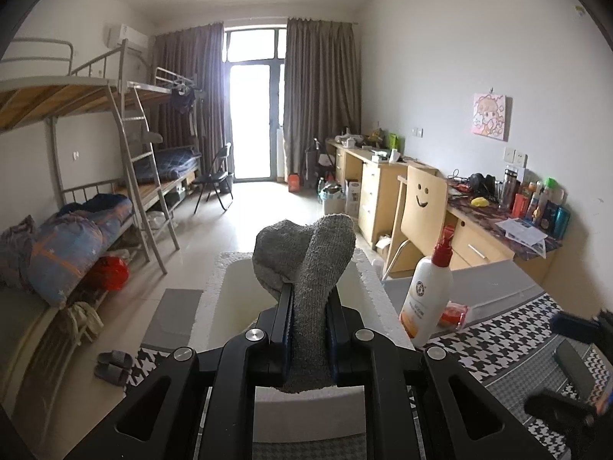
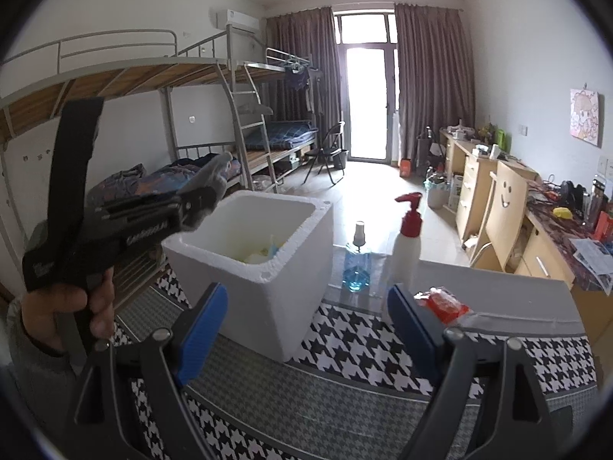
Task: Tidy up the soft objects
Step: 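Carry the grey cloth with the left tool and drop it into the foam box, then withdraw both tools from the foam box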
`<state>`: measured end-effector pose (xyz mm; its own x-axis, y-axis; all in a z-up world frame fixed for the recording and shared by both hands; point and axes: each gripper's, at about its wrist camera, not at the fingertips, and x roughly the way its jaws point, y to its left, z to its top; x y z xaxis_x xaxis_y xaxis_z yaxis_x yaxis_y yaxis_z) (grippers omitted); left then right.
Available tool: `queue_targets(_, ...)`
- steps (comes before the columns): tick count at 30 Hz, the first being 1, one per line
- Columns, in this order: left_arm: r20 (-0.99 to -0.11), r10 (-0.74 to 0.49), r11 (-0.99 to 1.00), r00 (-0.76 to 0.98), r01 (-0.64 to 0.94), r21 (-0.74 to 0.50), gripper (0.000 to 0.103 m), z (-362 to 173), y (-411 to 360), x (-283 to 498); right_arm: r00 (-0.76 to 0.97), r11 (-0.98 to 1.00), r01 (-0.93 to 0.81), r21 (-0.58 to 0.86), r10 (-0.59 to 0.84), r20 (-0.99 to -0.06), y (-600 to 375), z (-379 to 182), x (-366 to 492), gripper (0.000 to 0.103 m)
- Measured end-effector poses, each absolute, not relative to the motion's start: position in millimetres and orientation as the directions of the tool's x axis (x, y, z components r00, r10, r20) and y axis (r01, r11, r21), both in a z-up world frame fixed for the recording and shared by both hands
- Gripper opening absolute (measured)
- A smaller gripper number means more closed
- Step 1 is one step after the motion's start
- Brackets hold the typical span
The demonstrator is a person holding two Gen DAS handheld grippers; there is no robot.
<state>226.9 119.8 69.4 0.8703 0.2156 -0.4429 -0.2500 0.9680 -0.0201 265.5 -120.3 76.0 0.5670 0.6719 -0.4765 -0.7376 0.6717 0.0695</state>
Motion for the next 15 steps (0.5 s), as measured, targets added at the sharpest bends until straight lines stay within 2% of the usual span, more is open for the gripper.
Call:
queue_targets(8,-0.475,0.189,0.972,0.859,-0.233,-0.035,0.017,66,126,245,0.579,0.69,-0.719,0.08,0.659,-0.48,-133,70,263,0.088)
queue_targets(9,-0.477,0.179,0.974,0.86,-0.225,-0.04,0.024,66,125,246,0.583,0.694,-0.715,0.081,0.656,-0.48,-135,69,263,0.088)
queue_targets(11,-0.481,0.192,0.97,0.855,-0.239,-0.037,0.05,65,126,246,0.586,0.699,-0.71,0.086,0.653,-0.48,-139,67,263,0.088)
queue_targets(12,-0.473,0.199,0.969,0.858,-0.244,-0.034,0.073,65,126,244,0.588,0.702,-0.707,0.089,0.653,-0.478,-141,67,263,0.088)
queue_targets(13,-0.461,0.207,0.967,0.863,-0.252,-0.036,0.082,66,126,243,0.589,0.705,-0.703,0.095,0.652,-0.477,-143,67,263,0.088)
queue_targets(15,-0.445,0.222,0.965,0.868,-0.261,-0.028,0.082,67,124,239,0.592,0.71,-0.696,0.106,0.651,-0.476,-145,66,265,0.088)
